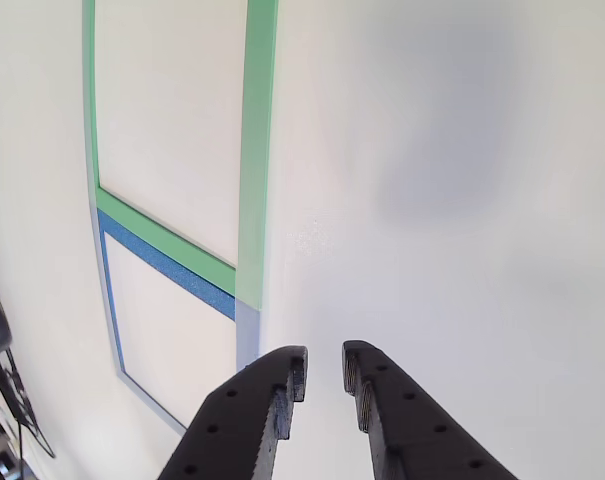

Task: Tower of hanoi

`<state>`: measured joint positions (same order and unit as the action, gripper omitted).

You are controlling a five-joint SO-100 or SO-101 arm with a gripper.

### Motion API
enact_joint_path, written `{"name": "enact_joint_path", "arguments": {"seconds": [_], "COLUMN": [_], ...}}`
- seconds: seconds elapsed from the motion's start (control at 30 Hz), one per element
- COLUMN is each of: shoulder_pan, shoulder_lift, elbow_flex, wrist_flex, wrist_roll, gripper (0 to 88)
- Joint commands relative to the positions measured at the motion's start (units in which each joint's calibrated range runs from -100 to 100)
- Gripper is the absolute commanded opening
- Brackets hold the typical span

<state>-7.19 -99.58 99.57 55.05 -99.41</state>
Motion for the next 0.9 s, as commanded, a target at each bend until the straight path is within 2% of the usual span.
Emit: {"name": "enact_joint_path", "arguments": {"seconds": [0.0, 0.5, 0.87], "shoulder_pan": [-0.3, -0.7, 2.2], "shoulder_lift": [-0.3, -0.3, 0.1], "elbow_flex": [-0.2, -0.2, 0.2], "wrist_flex": [0.3, 0.3, -2.0], "wrist_roll": [-0.6, -0.6, -0.6], "gripper": [0.0, 1.1, 0.0]}}
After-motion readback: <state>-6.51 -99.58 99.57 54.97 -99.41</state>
